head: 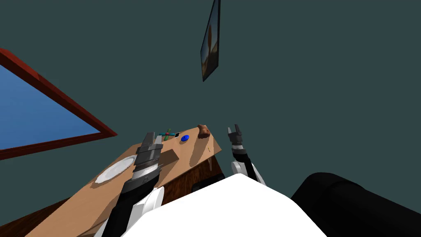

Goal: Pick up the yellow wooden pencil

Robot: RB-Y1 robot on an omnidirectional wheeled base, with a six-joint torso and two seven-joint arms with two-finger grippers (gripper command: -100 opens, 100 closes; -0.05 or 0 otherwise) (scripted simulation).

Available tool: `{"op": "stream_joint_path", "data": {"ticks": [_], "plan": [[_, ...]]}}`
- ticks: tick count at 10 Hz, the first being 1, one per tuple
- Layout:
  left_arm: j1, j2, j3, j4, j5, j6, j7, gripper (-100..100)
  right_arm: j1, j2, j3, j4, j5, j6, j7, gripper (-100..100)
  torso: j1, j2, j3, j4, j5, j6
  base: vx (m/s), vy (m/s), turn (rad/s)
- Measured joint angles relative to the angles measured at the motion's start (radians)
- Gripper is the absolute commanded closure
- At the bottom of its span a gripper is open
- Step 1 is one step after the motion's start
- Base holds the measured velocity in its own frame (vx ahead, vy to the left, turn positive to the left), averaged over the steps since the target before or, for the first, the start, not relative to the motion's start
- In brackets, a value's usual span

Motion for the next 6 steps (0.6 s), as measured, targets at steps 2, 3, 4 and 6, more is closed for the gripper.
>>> {"op": "stream_joint_path", "data": {"ticks": [2, 3, 4, 6], "plan": [[0.0, 0.0, 0.0, 0.0, 0.0, 0.0, 0.0, 0, 0.001, -0.051, -0.002, 0.008, 0.002, -0.002, -0.008, -100, 0.002, 0.001, 0.001, 0.0, 0.0, 0.0, -0.021, 0.038, 0.095], [0.0, 0.0, 0.0, 0.0, 0.0, 0.0, 0.0, 0, 0.008, -0.081, -0.002, 0.013, 0.004, -0.005, -0.016, -100, 0.002, 0.001, 0.001, 0.0, 0.001, 0.0, -0.033, 0.05, 0.146], [0.0, 0.0, 0.0, 0.0, 0.0, 0.0, 0.0, 0, 0.004, -0.111, -0.007, 0.026, 0.005, -0.007, -0.026, -100, 0.003, 0.002, 0.001, 0.0, 0.001, 0.0, -0.038, 0.061, 0.204], [0.0, 0.0, 0.0, 0.0, 0.0, 0.0, 0.0, 0, 0.018, -0.164, -0.007, 0.045, 0.015, -0.014, -0.05, -100, 0.005, 0.003, 0.002, 0.001, 0.001, 0.0, -0.04, 0.079, 0.213]]}}
